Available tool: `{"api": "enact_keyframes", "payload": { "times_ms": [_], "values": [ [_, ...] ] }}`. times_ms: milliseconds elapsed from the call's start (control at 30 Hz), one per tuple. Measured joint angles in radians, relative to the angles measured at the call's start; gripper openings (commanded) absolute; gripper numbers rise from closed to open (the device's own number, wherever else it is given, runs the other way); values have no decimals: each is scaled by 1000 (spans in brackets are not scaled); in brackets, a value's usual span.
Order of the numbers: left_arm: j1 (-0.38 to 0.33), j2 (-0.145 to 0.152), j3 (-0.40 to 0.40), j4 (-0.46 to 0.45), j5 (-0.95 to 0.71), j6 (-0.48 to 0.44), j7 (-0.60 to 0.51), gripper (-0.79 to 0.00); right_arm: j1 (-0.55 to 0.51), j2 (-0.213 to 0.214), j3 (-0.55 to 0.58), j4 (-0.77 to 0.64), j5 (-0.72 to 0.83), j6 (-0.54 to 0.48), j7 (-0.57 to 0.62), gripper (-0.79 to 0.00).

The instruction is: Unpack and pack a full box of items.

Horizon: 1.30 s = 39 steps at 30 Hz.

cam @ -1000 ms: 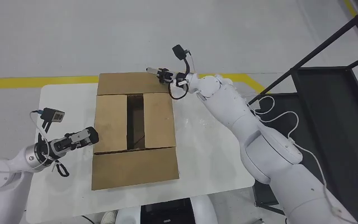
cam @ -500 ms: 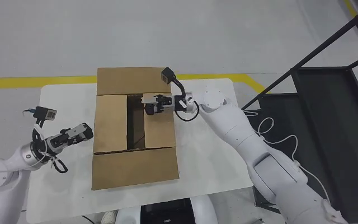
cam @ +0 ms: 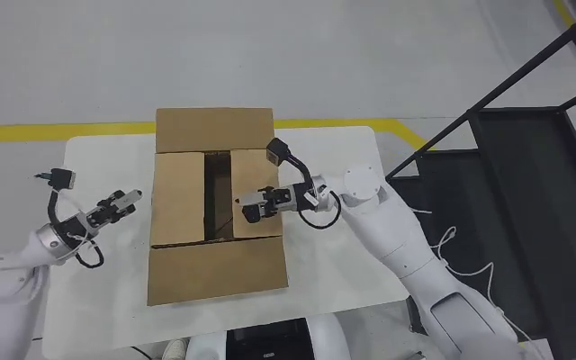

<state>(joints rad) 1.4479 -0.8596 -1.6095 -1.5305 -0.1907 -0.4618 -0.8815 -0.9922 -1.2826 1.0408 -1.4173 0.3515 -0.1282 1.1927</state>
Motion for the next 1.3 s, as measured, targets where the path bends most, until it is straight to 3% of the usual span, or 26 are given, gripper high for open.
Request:
{"api": "enact_keyframes", "payload": {
  "times_ms": [267, 533, 633, 900, 1300],
  "values": [
    [-143, -23, 170, 82, 50, 4, -22, 0, -71, 25, 57, -89, -26, 40, -12, 0],
    [-183, -32, 255, 69, 22, 19, -129, 0, -78, 32, 58, -83, -21, 47, -24, 0],
    [-185, -32, 253, 75, 44, 19, -110, 0, -72, 33, 55, -72, -31, 46, -39, 0],
    [-111, -17, 124, 50, -25, -8, -33, 0, -39, 34, 27, -40, -177, 63, -162, 0],
    [173, 4, -183, -120, -230, -64, 6, 0, 127, -37, -222, 103, -279, 88, -278, 0]
  ]
}}
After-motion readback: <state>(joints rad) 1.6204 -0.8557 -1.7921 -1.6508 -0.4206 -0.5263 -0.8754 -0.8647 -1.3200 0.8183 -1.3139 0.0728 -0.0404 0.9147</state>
